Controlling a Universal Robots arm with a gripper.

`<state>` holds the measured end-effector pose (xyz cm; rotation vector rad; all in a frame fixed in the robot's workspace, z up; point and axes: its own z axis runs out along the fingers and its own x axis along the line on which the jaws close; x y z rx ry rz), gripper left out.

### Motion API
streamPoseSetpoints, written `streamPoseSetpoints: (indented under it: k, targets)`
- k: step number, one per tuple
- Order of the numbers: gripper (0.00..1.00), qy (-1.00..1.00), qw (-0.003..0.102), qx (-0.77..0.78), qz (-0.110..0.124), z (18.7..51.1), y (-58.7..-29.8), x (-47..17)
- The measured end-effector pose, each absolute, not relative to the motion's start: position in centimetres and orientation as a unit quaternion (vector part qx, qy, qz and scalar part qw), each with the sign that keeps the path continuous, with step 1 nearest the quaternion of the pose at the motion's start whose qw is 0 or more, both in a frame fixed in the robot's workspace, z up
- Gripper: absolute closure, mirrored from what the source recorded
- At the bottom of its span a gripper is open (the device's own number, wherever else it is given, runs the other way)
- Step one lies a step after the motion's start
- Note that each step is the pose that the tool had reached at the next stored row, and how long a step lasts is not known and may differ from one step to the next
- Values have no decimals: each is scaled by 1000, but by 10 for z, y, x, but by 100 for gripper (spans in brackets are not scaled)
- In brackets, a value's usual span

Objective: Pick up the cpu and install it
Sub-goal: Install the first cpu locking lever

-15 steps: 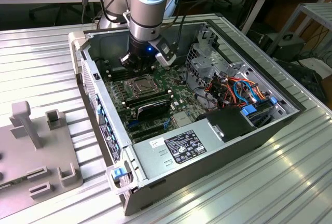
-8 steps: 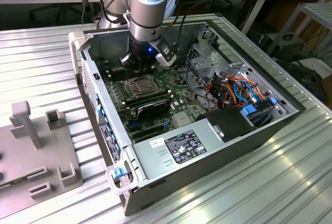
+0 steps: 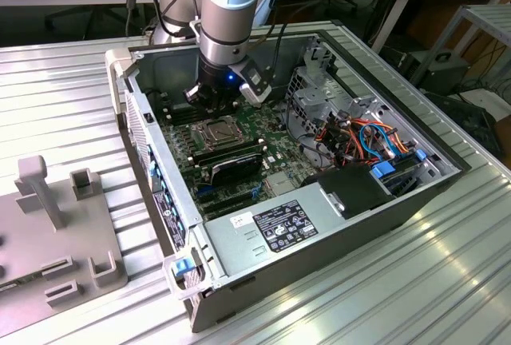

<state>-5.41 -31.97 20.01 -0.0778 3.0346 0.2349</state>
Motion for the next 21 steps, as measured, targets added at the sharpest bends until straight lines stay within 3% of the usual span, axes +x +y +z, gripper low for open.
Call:
streamPoseSetpoints:
  k: [21]
  targets:
    - [89,995,49,-25,82,198,-318,-54]
